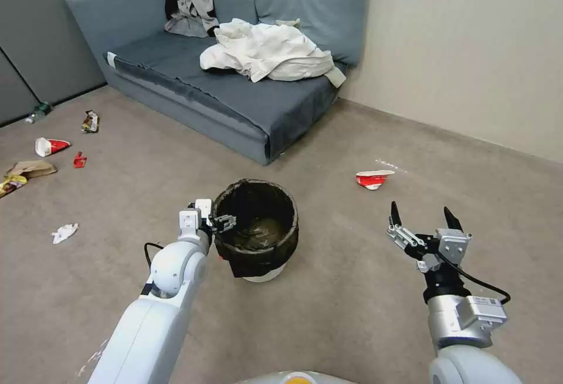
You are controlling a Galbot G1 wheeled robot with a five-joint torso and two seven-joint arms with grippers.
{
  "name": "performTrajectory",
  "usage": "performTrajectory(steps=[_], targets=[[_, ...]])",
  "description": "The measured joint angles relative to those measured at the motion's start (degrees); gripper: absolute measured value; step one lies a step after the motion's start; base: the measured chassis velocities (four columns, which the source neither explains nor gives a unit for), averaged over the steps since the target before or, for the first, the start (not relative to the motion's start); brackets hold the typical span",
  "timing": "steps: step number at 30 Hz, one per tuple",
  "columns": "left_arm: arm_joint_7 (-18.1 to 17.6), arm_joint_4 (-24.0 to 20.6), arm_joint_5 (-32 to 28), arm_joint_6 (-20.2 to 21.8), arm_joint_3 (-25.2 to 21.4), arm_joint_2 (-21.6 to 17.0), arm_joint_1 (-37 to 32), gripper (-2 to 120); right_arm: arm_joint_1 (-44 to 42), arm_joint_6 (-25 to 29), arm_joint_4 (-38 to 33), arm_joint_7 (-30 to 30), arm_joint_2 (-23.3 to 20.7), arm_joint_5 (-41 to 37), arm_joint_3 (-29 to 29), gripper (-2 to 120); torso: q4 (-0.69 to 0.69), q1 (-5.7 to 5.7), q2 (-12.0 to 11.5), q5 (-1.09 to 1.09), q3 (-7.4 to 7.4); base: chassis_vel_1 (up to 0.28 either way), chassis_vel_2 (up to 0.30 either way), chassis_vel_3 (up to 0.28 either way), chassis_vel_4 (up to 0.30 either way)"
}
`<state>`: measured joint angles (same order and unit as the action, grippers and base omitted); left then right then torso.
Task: Pick up the trash can from the floor.
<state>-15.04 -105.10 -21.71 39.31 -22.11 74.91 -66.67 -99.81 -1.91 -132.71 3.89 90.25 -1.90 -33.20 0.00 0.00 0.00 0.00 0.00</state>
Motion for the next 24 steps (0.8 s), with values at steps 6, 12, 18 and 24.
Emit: performTrajectory(steps=[6, 12, 18, 24], targets=[[-0.3, 0.7, -0.1, 0.4, 0.1, 0.4, 0.0, 77, 0.0, 0.0, 0.1, 0.0, -0.1, 0.0, 0.0, 100, 0.0, 0.0, 0.0, 0.0, 0.0, 0.0, 0.0, 0.0, 0.0], [-1.0, 1.1, -0.3, 0.3, 0.1, 0.6, -0.1, 59, 0.0, 0.0, 0.1, 0.0, -0.1, -0.4, 0.0, 100, 0.0, 0.0, 0.0, 0.0, 0.0, 0.0, 0.0, 0.0, 0.0], [-1.5, 1.2, -0.4, 0.3, 0.1, 0.6, -0.3, 35, 0.0, 0.0, -0.1, -0.1, -0.1, -0.9, 0.1, 100, 0.0, 0.0, 0.0, 0.0, 0.0, 0.0, 0.0, 0.0, 0.0], [-2.3, 0.8, -0.5, 0.2, 0.2, 0.6, -0.5, 15, 0.0, 0.1, -0.5, -0.1, -0.1, -1.0, 0.2, 100, 0.0, 0.0, 0.0, 0.0, 0.0, 0.0, 0.0, 0.0, 0.0]])
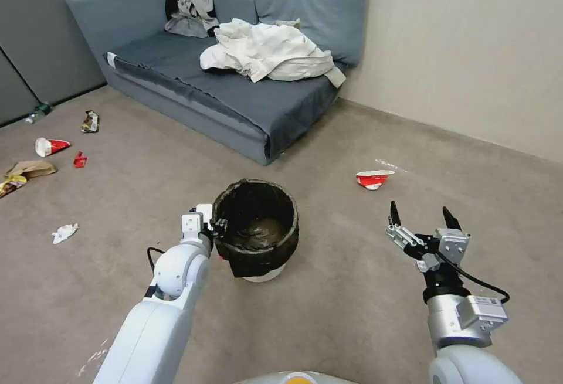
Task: Pick up the trash can from the floor.
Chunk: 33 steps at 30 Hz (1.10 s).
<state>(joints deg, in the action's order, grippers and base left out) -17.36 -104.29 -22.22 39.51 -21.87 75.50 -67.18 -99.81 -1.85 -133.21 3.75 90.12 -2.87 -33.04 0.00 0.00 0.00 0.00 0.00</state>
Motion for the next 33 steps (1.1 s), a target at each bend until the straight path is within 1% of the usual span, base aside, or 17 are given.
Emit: performTrajectory(steps=[1, 9, 10, 11, 13, 15, 18, 19, 20, 21, 22, 23, 24, 27, 28, 31, 33], targets=[[-0.1, -0.3, -0.1, -0.1, 0.0, 0.1, -0.1, 9, 0.0, 0.0, -0.1, 0.0, 0.0, 0.0, 0.0, 100, 0.0, 0.0, 0.0, 0.0, 0.0, 0.0, 0.0, 0.0, 0.0], [-0.3, -1.2, -0.8, -1.8, -0.3, 0.3, -0.4, 7, -0.1, 0.0, -0.5, 0.0, 0.0, 0.0, 0.0, 100, 0.0, 0.0, 0.0, 0.0, 0.0, 0.0, 0.0, 0.0, 0.0], [-0.3, -1.5, -1.0, -2.9, -0.4, 0.3, -0.7, 7, -0.1, 0.0, -0.6, 0.0, 0.0, 0.0, 0.0, 100, 0.0, 0.0, 0.0, 0.0, 0.0, 0.0, 0.0, 0.0, 0.0], [-0.3, -1.5, -1.0, -2.9, -0.4, 0.3, -0.7, 7, -0.1, 0.0, -0.6, 0.0, 0.0, 0.0, 0.0, 100, 0.0, 0.0, 0.0, 0.0, 0.0, 0.0, 0.0, 0.0, 0.0], [0.0, -2.8, -2.0, -6.3, -0.7, -0.1, -1.6, 6, -0.2, 0.0, -0.8, 0.0, 0.1, 0.0, 0.0, 100, 0.0, 0.0, 0.0, -0.01, 0.0, 0.0, 0.0, 0.0, 0.0], [0.2, -3.1, -2.1, -6.8, -0.8, -0.2, -1.8, 6, -0.2, 0.0, -0.8, 0.0, 0.1, 0.0, 0.0, 100, 0.0, 0.0, 0.0, -0.01, 0.0, 0.0, 0.0, 0.0, 0.0], [3.0, -6.1, -2.9, -11.1, -1.9, -1.3, -4.2, 6, -0.2, 0.0, -1.2, 0.1, 0.1, 0.0, -0.1, 100, 0.01, 0.0, 0.0, -0.01, 0.0, 0.0, 0.0, 0.0, 0.0], [3.0, -6.1, -2.9, -11.1, -1.9, -1.3, -4.2, 6, -0.2, 0.0, -1.2, 0.1, 0.1, 0.0, -0.1, 100, 0.01, 0.0, 0.0, -0.01, 0.0, 0.0, 0.0, 0.0, 0.0], [4.0, -7.1, -3.4, -12.2, -2.2, -1.7, -5.0, 6, -0.2, 0.0, -1.3, 0.1, 0.1, 0.0, -0.1, 100, 0.01, 0.0, 0.0, 0.01, 0.0, 0.0, 0.0, 0.0, 0.0], [5.3, -8.4, -3.9, -13.3, -2.7, -2.2, -6.1, 6, -0.2, 0.0, -1.3, 0.1, 0.1, 0.0, 0.0, 100, 0.01, 0.0, 0.0, 0.0, 0.0, 0.0, 0.0, 0.0, 0.0], [7.4, -11.1, -4.8, -14.7, -3.9, -3.0, -8.4, 6, -0.2, 0.0, -1.5, 0.1, 0.2, 0.0, 0.1, 100, 0.01, 0.0, 0.0, 0.0, 0.0, 0.0, 0.0, 0.0, 0.0], [7.4, -11.1, -4.8, -14.7, -3.9, -3.0, -8.4, 6, -0.2, 0.0, -1.5, 0.1, 0.2, 0.0, 0.1, 100, 0.01, 0.0, 0.0, 0.0, 0.0, 0.0, 0.0, 0.0, 0.0], [8.8, -12.9, -5.1, -15.4, -4.7, -3.4, -10.0, 6, -0.2, -0.1, -1.5, 0.2, 0.3, 0.1, 0.2, 100, -0.01, 0.0, 0.0, 0.0, 0.0, 0.0, 0.0, 0.0, 0.0], [11.2, -18.5, -6.0, -17.0, -6.4, -4.3, -14.3, 6, -0.3, -0.1, -1.8, 0.3, 0.4, 0.1, 0.2, 100, 0.0, 0.0, 0.0, -0.01, 0.0, 0.0, 0.0, 0.0, 0.0], [11.2, -18.5, -6.0, -17.0, -6.4, -4.3, -14.3, 6, -0.3, -0.1, -1.8, 0.3, 0.4, 0.1, 0.2, 100, 0.0, 0.0, 0.0, -0.01, 0.0, 0.0, 0.0, 0.0, 0.0], [12.9, -22.9, -6.5, -17.7, -7.0, -4.8, -17.5, 6, -0.6, 0.0, -2.1, 0.5, 0.5, 0.1, 0.2, 100, 0.0, 0.0, 0.0, -0.01, 0.0, 0.0, 0.0, 0.0, 0.0], [13.3, -23.6, -6.5, -17.9, -7.0, -4.9, -18.1, 6, -0.7, 0.0, -2.2, 0.6, 0.5, 0.1, 0.2, 100, 0.0, 0.0, 0.0, -0.02, 0.0, 0.0, 0.0, 0.0, 0.0]])
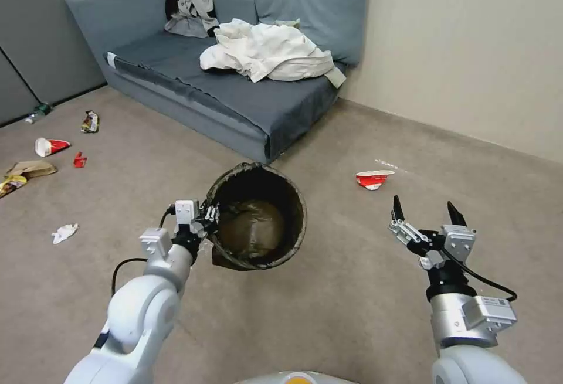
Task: Pick up the trash can from the floor.
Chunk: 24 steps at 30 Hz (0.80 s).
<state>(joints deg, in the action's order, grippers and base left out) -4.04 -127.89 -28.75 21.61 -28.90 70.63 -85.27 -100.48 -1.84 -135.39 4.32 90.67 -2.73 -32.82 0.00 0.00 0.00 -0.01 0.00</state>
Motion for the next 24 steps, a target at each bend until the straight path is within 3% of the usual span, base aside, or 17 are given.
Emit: performTrajectory(steps=[6, 16, 24], targets=[[4.0, -4.0, 1.3, -3.7, -0.8, 0.7, -5.6, 6, -1.1, 0.8, -0.7, 0.7, 0.1, 0.0, -0.3, 100, 0.0, 0.0, 0.0, 0.01, 0.0, 0.0, 0.0, 0.0, 0.0], [8.3, -4.3, 0.7, -10.5, -2.5, 2.2, -11.3, 6, -1.7, 1.3, -1.6, 1.1, 0.4, 0.1, -0.1, 100, 0.0, 0.0, 0.0, 0.02, 0.0, 0.0, 0.0, 0.0, 0.0], [8.9, -3.8, -3.9, -10.7, -2.8, 2.0, -11.9, 6, -1.7, 1.3, -1.9, 1.3, 0.3, 0.2, -0.1, 100, 0.0, 0.0, 0.0, 0.01, 0.0, 0.0, 0.0, 0.0, 0.0]])
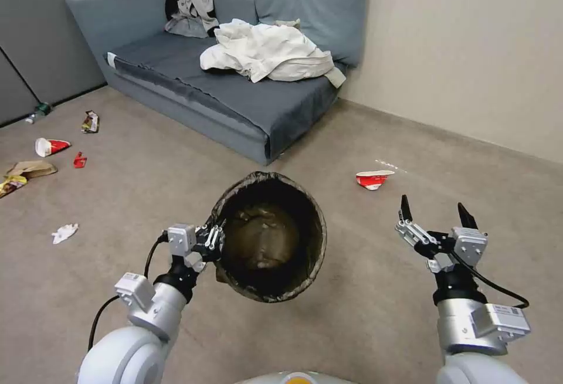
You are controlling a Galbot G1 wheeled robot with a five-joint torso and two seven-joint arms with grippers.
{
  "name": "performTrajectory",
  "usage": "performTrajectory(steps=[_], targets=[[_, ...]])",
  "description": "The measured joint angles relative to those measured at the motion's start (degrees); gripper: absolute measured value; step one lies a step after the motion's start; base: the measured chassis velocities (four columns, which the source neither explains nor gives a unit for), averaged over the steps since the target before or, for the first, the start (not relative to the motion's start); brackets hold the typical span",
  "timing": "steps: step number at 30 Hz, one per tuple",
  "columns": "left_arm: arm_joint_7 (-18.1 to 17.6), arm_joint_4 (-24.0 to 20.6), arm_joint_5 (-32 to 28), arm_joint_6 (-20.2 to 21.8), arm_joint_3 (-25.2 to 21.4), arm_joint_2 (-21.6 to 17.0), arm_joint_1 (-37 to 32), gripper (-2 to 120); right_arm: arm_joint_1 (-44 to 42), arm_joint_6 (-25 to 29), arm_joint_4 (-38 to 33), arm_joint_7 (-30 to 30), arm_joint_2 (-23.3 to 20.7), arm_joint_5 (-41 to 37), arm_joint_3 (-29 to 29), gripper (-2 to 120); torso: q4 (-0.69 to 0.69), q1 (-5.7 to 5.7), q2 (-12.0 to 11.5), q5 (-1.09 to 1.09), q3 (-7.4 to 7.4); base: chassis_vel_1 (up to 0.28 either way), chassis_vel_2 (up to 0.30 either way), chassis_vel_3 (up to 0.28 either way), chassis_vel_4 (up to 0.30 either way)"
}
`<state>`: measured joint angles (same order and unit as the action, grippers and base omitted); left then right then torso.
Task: Pick up the trash can from the floor.
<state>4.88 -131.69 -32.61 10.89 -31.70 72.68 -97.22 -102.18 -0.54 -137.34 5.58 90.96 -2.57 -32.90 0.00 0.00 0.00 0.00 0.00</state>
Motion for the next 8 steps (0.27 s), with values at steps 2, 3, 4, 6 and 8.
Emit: performTrajectory(steps=[2, 3, 4, 6, 8], targets=[[0.0, 0.4, -0.6, 0.3, -0.1, 0.0, 0.1, 6, 0.0, 0.0, 0.0, 0.0, -0.1, 0.0, 0.0, 100, 0.0, 0.0, 0.0, 0.0, 0.0, 0.0, 0.0, 0.0, 0.0], [0.0, 0.4, -0.6, 0.3, -0.1, 0.0, 0.1, 6, 0.0, 0.0, 0.0, 0.0, -0.1, 0.0, 0.0, 100, 0.0, 0.0, 0.0, 0.0, 0.0, 0.0, 0.0, 0.0, 0.0], [0.0, 0.6, -0.8, 0.4, -0.1, 0.0, 0.1, 6, 0.0, -0.1, 0.0, 0.0, -0.1, 0.0, 0.0, 100, 0.0, 0.0, 0.0, 0.0, 0.0, 0.0, 0.0, 0.0, 0.0], [0.0, 0.8, -0.8, 0.4, -0.2, 0.0, 0.1, 6, 0.1, -0.1, 0.0, 0.0, -0.2, 0.0, 0.0, 100, 0.0, 0.0, 0.0, 0.0, 0.0, 0.0, 0.0, 0.0, 0.0], [0.0, 0.9, -0.8, 0.4, -0.2, 0.0, 0.1, 6, 0.1, -0.1, 0.0, 0.0, -0.2, 0.0, 0.0, 100, 0.0, 0.0, 0.0, 0.0, 0.0, 0.0, 0.0, 0.0, 0.0]])
